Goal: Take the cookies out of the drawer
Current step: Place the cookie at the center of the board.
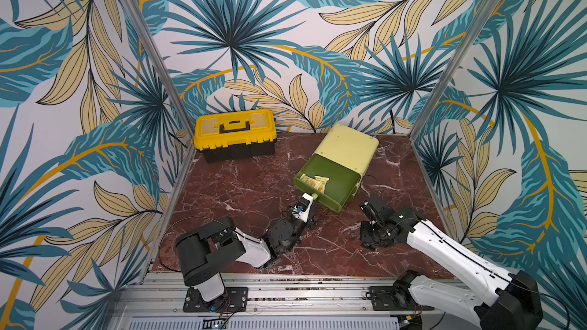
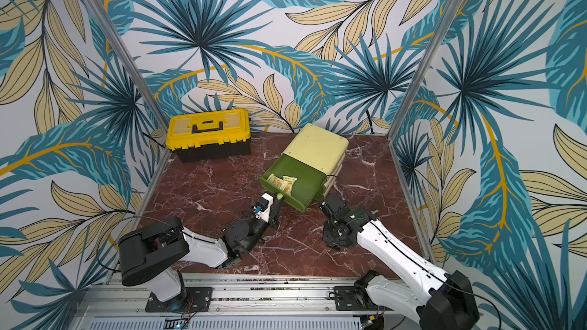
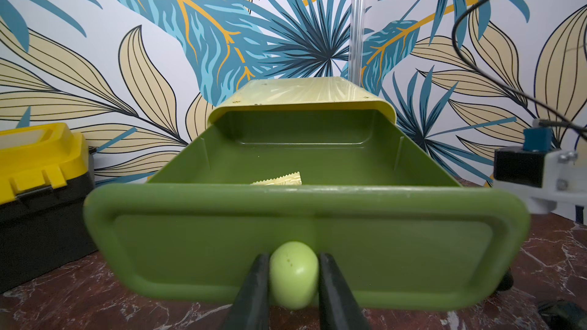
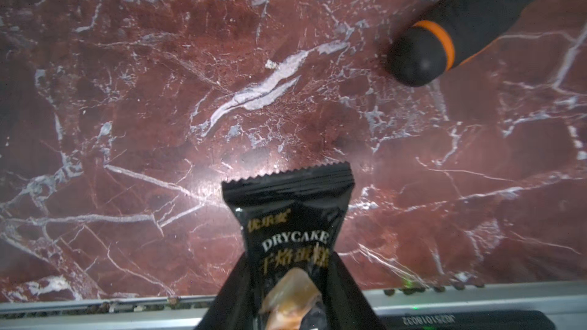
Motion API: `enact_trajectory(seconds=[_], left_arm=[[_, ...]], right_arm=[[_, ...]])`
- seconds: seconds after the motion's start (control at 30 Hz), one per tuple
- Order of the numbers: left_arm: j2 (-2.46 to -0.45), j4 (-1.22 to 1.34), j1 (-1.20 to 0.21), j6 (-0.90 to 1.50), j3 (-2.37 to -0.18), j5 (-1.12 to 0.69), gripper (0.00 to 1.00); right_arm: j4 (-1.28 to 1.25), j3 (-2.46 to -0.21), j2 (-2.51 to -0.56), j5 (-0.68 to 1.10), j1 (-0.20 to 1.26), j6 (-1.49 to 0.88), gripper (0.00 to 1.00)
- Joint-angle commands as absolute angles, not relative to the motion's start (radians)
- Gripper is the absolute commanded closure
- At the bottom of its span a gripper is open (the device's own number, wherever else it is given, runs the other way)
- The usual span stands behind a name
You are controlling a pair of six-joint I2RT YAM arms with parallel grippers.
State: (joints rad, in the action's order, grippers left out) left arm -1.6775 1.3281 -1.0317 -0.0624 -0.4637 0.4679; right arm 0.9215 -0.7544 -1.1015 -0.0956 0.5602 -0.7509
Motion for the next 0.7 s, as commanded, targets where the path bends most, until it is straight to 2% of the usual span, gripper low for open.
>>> enact_trajectory(seconds=[0.0,0.53,0.67], left_arm=[[-1.682,1.334,-1.031,-0.074,-0.485,0.5,0.94],[-1.685,1.334,-1.033,-0.078,-0.486,0.497,0.94],[-1.683,1.336,-1.032,-0.081,-0.483,0.495,0.94]], right_arm=[[0.783,-0.713,-1.144,-0.09,0.565,-0.821,0.63],[0.735,-0.634,-1.268,-0.186,0.565,-0.87,0.59],[0.722,-0.633,-1.292,-0.184,0.566,-0.863,0.51]])
